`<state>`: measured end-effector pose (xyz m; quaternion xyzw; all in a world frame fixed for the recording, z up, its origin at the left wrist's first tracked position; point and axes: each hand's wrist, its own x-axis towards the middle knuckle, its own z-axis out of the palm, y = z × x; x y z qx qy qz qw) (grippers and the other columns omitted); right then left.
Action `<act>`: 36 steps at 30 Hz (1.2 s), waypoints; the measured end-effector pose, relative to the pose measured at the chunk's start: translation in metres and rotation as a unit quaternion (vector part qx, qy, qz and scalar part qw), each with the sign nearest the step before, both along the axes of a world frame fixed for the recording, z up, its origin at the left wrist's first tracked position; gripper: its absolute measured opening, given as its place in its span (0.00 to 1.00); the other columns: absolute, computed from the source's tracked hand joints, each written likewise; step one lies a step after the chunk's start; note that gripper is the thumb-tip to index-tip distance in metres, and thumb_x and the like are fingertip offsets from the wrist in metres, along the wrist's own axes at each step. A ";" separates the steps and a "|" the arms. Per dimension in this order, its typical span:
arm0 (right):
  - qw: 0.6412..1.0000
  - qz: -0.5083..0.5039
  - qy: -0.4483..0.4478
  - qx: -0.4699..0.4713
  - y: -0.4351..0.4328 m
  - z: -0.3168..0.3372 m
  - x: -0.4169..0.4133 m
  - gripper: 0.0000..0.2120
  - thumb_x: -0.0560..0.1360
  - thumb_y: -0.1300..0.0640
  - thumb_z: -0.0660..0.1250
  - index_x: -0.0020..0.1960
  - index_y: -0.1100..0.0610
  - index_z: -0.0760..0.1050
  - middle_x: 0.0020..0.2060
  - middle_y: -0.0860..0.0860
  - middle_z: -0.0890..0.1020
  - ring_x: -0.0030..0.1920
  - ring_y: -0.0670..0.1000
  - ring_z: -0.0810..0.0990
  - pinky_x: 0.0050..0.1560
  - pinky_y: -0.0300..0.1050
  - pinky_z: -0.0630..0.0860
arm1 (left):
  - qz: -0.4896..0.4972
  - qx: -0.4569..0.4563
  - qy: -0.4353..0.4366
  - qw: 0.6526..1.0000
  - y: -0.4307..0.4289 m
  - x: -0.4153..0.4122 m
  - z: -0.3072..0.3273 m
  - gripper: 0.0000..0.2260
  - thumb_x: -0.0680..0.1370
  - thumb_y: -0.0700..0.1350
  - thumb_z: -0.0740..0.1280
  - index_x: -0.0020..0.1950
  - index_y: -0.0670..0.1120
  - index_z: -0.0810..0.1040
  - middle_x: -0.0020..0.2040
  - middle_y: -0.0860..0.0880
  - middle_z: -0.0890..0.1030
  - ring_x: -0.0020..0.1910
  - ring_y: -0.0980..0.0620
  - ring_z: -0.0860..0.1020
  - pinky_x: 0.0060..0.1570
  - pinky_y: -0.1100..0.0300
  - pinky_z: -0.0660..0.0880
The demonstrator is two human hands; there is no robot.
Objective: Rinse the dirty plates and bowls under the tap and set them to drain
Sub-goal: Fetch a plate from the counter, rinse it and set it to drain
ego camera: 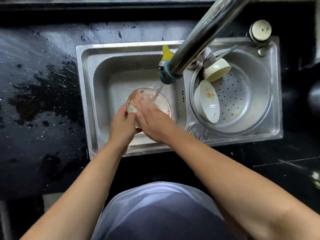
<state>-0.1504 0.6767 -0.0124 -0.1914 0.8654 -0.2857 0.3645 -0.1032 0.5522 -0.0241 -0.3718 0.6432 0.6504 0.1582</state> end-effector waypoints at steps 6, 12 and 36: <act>0.997 -0.026 0.003 0.073 0.036 -0.017 0.021 0.22 0.86 0.49 0.49 0.76 0.56 0.66 0.75 0.56 0.72 0.74 0.57 0.70 0.73 0.55 0.68 | -0.009 -0.023 -0.005 1.000 -0.010 0.002 -0.002 0.21 0.78 0.40 0.58 0.63 0.57 0.83 0.53 0.50 0.87 0.51 0.48 0.85 0.41 0.50 0.85; 0.988 0.114 -0.008 -0.105 0.023 -0.002 0.026 0.24 0.86 0.52 0.50 0.80 0.56 0.63 0.80 0.52 0.66 0.81 0.49 0.57 0.79 0.47 0.52 | 0.047 -0.005 -0.024 0.999 -0.013 0.002 -0.005 0.16 0.79 0.42 0.58 0.56 0.53 0.85 0.51 0.47 0.88 0.49 0.46 0.87 0.37 0.52 0.83; 0.978 0.148 0.103 0.102 0.058 -0.003 0.010 0.28 0.83 0.39 0.55 0.76 0.54 0.67 0.74 0.51 0.72 0.75 0.53 0.69 0.80 0.59 0.52 | 0.085 0.077 -0.106 0.988 -0.005 -0.027 -0.020 0.14 0.86 0.54 0.61 0.54 0.50 0.84 0.41 0.50 0.89 0.37 0.51 0.87 0.34 0.52 0.84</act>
